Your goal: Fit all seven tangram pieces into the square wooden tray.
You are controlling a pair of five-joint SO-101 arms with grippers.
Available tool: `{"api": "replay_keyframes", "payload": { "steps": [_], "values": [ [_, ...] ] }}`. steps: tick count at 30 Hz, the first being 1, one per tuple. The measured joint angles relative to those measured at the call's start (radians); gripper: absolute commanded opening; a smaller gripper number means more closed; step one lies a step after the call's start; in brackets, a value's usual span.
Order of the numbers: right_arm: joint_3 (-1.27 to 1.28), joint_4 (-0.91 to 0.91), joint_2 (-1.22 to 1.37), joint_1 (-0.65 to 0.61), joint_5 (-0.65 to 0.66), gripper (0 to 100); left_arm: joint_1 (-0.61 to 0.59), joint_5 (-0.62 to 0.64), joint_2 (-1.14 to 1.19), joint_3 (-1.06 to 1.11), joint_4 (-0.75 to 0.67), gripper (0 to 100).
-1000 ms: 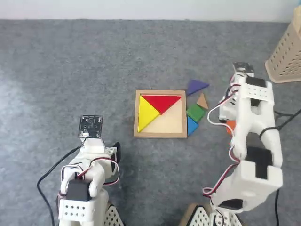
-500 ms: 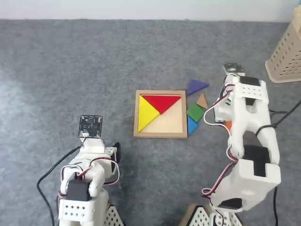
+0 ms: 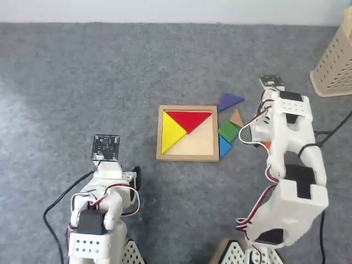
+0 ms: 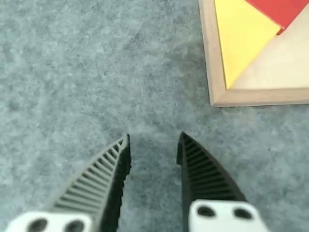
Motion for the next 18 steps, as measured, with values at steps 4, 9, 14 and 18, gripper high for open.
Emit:
{"api": "replay_keyframes", "payload": {
  "steps": [4,9,14,18],
  "values": [
    [0.003,0.029,-0.063,-0.003,-0.02,21.4,0.0,0.0,0.0,0.0,0.0,15],
    [0.135,-0.04,-0.226,-0.072,-0.071,21.4,0.002,0.0,0.0,0.0,0.0,15],
    [0.27,-0.124,-0.334,-0.161,-0.071,21.6,0.0,0.0,0.0,0.0,0.0,15],
    [0.275,-0.126,-0.402,-0.172,-0.032,23.8,0.0,0.0,0.0,0.0,0.0,15]
  ]
}}
